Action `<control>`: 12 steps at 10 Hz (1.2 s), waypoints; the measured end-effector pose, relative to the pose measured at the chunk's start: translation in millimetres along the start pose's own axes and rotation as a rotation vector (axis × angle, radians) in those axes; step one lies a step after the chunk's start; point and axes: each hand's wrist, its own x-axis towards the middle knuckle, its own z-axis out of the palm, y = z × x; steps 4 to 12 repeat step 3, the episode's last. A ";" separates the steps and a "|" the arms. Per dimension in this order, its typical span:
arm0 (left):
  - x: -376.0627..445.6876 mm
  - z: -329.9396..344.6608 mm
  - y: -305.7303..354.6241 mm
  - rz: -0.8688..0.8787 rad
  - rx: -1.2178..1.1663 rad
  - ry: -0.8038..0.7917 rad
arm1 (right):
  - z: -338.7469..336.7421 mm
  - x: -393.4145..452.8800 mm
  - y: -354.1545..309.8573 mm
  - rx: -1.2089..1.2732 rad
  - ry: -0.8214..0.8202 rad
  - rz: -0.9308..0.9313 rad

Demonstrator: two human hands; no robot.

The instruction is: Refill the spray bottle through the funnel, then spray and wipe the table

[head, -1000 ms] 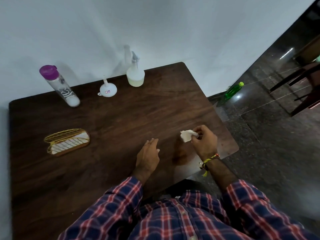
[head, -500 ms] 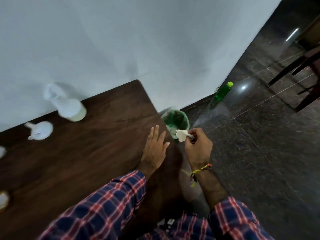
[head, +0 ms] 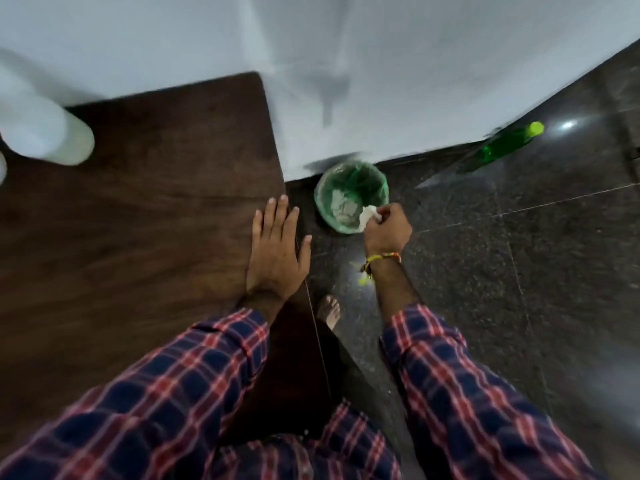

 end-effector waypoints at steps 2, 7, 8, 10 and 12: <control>-0.8 5.5 -3.1 0.007 -0.022 0.050 | 24.9 51.3 -35.9 -0.092 -0.171 0.106; -2.5 11.8 -5.9 0.008 0.003 0.058 | 19.8 56.0 -53.2 -0.132 -0.264 0.133; -2.5 11.8 -5.9 0.008 0.003 0.058 | 19.8 56.0 -53.2 -0.132 -0.264 0.133; -2.5 11.8 -5.9 0.008 0.003 0.058 | 19.8 56.0 -53.2 -0.132 -0.264 0.133; -2.5 11.8 -5.9 0.008 0.003 0.058 | 19.8 56.0 -53.2 -0.132 -0.264 0.133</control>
